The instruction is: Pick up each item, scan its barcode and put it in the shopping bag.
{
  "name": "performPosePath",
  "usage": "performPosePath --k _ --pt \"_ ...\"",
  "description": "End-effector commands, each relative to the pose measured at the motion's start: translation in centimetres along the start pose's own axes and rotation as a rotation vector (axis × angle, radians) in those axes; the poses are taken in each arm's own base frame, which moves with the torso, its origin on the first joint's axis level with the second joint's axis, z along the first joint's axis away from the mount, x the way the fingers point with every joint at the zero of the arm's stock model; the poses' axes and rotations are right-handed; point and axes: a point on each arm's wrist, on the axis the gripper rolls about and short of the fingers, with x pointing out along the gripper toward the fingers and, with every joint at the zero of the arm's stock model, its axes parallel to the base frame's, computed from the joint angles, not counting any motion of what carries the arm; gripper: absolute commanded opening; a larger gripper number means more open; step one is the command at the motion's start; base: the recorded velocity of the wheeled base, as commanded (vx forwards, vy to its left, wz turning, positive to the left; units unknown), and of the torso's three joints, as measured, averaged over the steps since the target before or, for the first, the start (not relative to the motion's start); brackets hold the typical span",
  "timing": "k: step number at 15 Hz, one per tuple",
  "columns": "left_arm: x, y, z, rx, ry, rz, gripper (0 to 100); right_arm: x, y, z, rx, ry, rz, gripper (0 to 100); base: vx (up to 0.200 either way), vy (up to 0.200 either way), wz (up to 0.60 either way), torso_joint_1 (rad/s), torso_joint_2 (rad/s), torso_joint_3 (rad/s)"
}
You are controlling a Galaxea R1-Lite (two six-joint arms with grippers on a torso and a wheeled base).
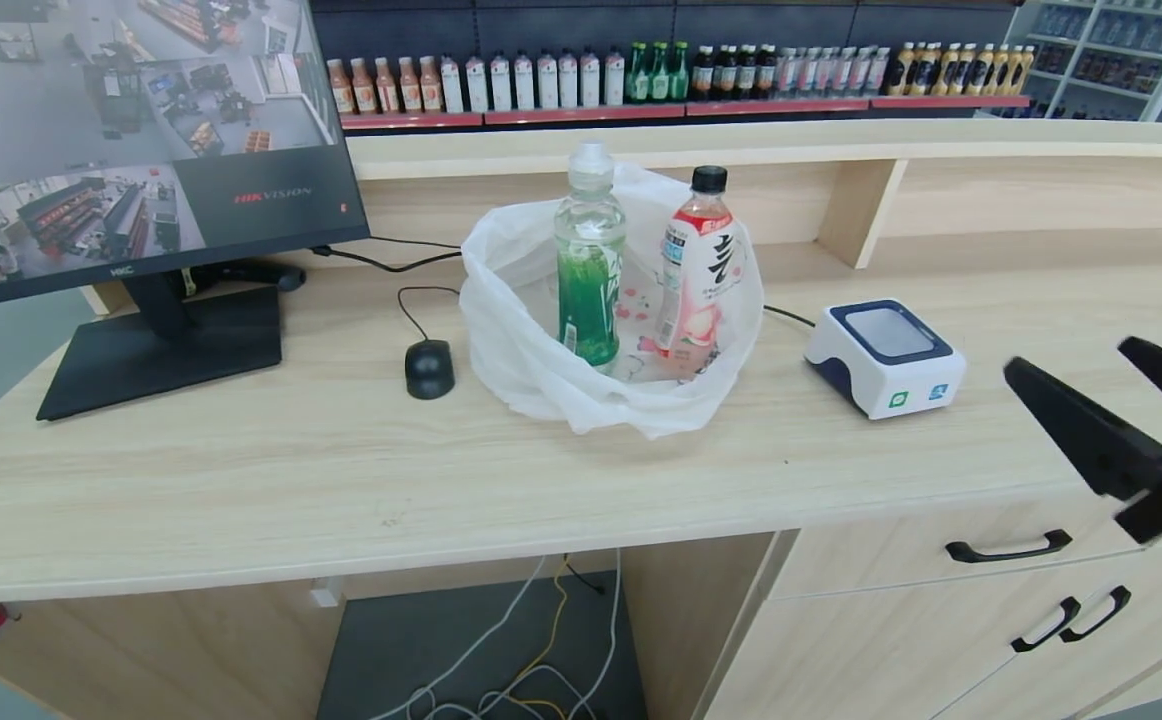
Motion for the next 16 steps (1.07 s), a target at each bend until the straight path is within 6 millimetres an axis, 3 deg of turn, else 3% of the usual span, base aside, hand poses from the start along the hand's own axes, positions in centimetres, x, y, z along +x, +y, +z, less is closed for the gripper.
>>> performPosePath --k 1,5,7,11,15,16 --pt "0.0 0.0 0.0 0.000 0.000 0.000 100 -9.5 -1.3 -1.4 0.026 0.039 -0.019 100 0.000 0.000 0.00 0.000 0.00 0.000" --pt "0.0 0.0 0.0 0.000 0.000 0.000 100 -16.6 -2.0 -3.5 0.017 0.172 0.011 100 0.000 0.000 0.00 0.000 0.00 0.000" --pt "0.0 0.0 0.0 0.000 0.000 0.000 100 -19.1 -2.2 -4.9 0.010 0.216 0.045 100 0.000 0.000 0.00 0.000 0.00 0.000" --pt "0.0 0.0 0.0 0.000 0.000 -0.001 100 -19.0 -2.2 -7.0 -0.007 0.300 0.047 100 0.000 0.000 0.00 0.000 0.00 0.000" --pt "0.0 0.0 0.0 -0.001 0.000 0.000 100 -19.0 -2.1 -7.0 -0.013 0.295 0.073 100 0.000 0.000 0.00 0.000 0.00 0.000" --pt "0.0 0.0 0.0 -0.001 0.000 0.000 100 -18.5 -1.9 -7.0 -0.077 0.347 -0.025 100 0.000 0.000 0.00 0.000 0.00 0.000"
